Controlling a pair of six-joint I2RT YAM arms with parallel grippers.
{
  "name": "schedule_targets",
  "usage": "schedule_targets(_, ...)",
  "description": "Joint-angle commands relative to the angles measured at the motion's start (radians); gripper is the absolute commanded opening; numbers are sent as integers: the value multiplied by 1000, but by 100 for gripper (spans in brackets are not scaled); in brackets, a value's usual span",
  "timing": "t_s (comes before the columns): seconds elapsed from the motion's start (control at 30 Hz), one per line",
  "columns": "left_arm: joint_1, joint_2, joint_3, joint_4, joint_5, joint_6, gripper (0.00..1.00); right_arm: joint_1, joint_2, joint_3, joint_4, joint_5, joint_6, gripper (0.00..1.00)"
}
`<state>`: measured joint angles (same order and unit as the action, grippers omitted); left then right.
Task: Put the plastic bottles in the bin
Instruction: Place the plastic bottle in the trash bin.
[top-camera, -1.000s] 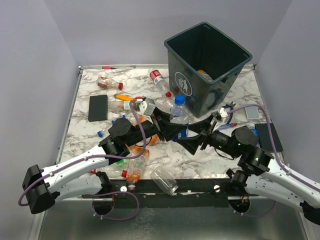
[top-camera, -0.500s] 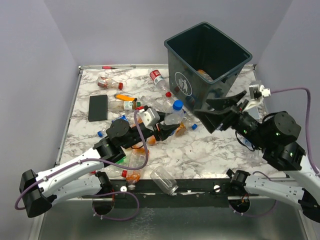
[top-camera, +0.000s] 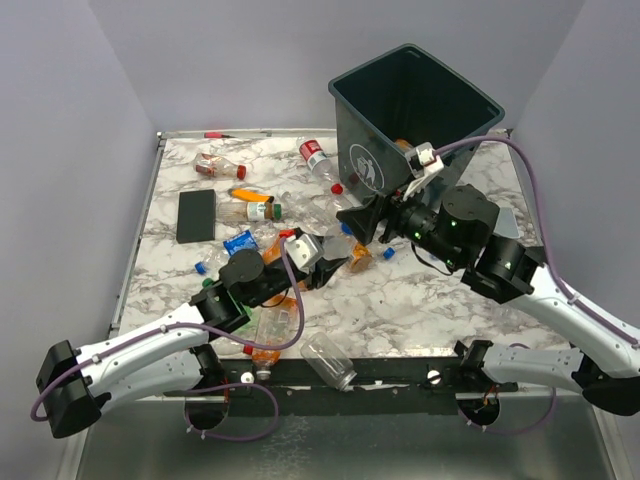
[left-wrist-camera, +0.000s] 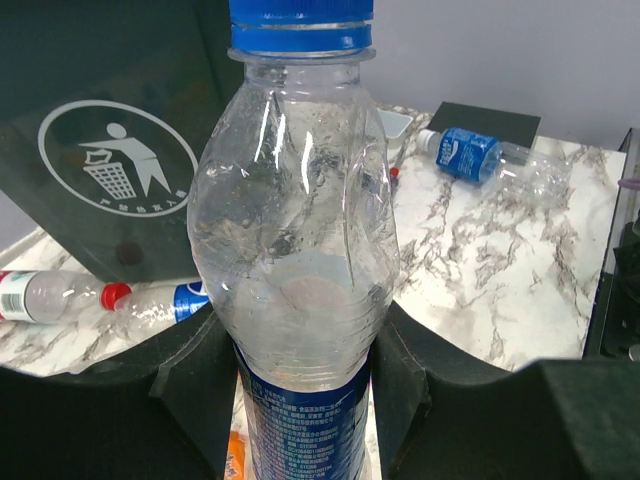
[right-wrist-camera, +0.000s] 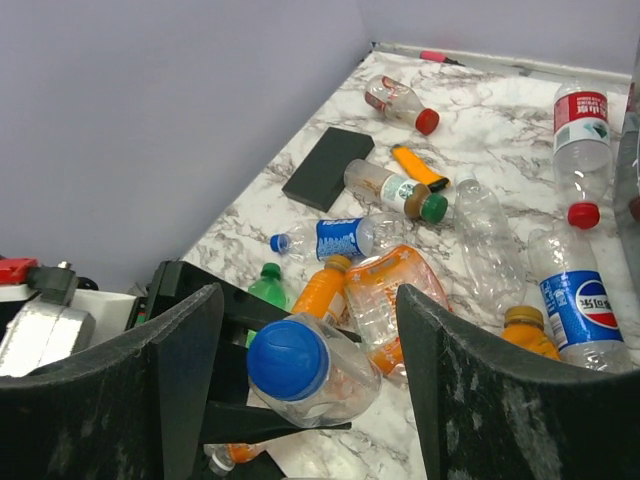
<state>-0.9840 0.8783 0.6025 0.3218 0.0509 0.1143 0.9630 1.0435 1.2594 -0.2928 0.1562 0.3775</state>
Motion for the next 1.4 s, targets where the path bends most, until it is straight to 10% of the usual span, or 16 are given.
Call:
schedule_targets(0.0, -3, -32, -12, 66, -25, 0, 20, 8, 24, 25, -42, 7, 24, 72)
schedule_targets(0.63, -3, -61, -31, 79, -33, -27, 20, 8, 79, -20, -48, -29, 65, 44)
schedule_targets(0.87, -4, -60, -33, 79, -34, -31, 20, 8, 90, -30, -51, -37, 66, 75)
schedule_targets(1.1, -4, -57, -35, 79, -33, -37, 20, 8, 67, -53, -33, 6, 60, 27)
schedule_targets(1.2, -4, -55, -36, 79, -36, -45, 37, 8, 53, -55, -31, 23, 59, 1)
schedule_targets(1.37, -5, -64, -38, 80, -43, -70, 99, 8, 21, -16, -54, 68, 30, 1)
